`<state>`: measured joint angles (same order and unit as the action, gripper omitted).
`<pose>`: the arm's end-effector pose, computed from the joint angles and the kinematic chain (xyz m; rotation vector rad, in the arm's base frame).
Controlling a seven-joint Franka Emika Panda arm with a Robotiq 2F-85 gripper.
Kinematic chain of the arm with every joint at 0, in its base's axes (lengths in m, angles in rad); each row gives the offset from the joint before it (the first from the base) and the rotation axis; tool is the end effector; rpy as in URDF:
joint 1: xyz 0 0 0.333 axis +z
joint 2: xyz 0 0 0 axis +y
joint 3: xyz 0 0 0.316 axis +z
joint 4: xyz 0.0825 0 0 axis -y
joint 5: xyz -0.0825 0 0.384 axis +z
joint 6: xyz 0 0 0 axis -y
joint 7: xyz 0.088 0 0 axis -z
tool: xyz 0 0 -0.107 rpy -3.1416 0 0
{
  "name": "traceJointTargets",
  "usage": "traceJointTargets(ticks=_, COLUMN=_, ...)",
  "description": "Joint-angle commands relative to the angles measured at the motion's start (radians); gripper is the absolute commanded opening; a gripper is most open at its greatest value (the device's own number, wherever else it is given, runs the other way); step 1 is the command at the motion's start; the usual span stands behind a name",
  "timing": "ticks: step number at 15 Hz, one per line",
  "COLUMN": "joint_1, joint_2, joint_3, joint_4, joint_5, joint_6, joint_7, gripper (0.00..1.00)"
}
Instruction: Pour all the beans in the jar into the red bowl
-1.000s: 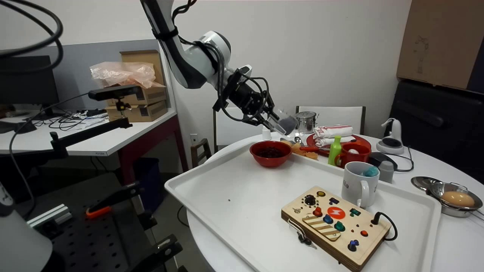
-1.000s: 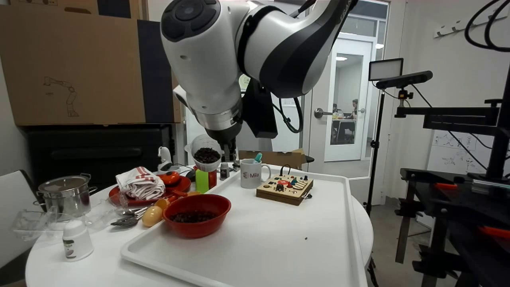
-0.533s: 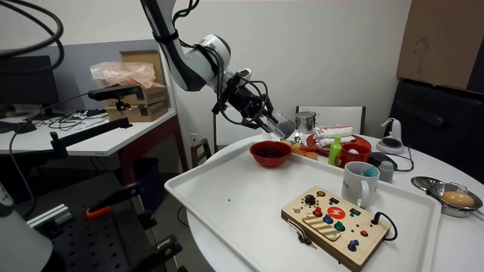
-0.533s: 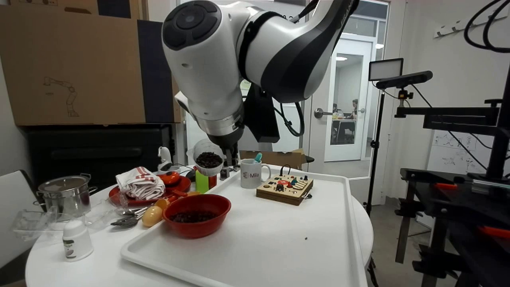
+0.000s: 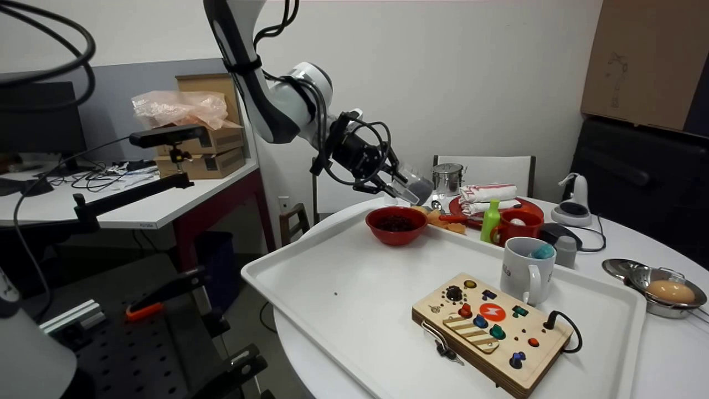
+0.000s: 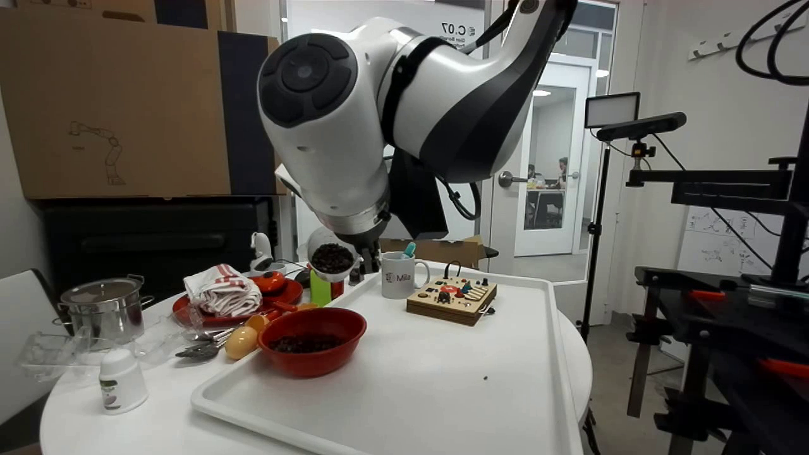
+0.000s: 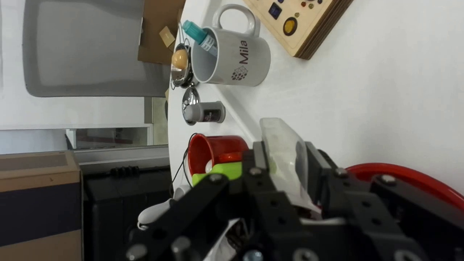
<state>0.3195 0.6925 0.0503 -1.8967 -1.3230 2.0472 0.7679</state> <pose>0.5711 0.1643 0.1233 2.0423 0.6243 0.1496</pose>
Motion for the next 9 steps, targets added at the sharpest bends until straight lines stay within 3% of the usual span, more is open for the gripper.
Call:
traceJointTargets(ticks=1, joint_1=0.032, joint_2=0.022, joint_3=0.021, joint_4=0.035, joint_5=-0.082, joint_6=-0.098, joint_7=0.039, gripper=0.07)
traceJointTargets(ticks=9, joint_1=0.049, joint_2=0.044, joint_3=0.084, joint_4=0.019, joint_5=-0.106, joint_6=-0.247, joint_7=0.051, gripper=0.07)
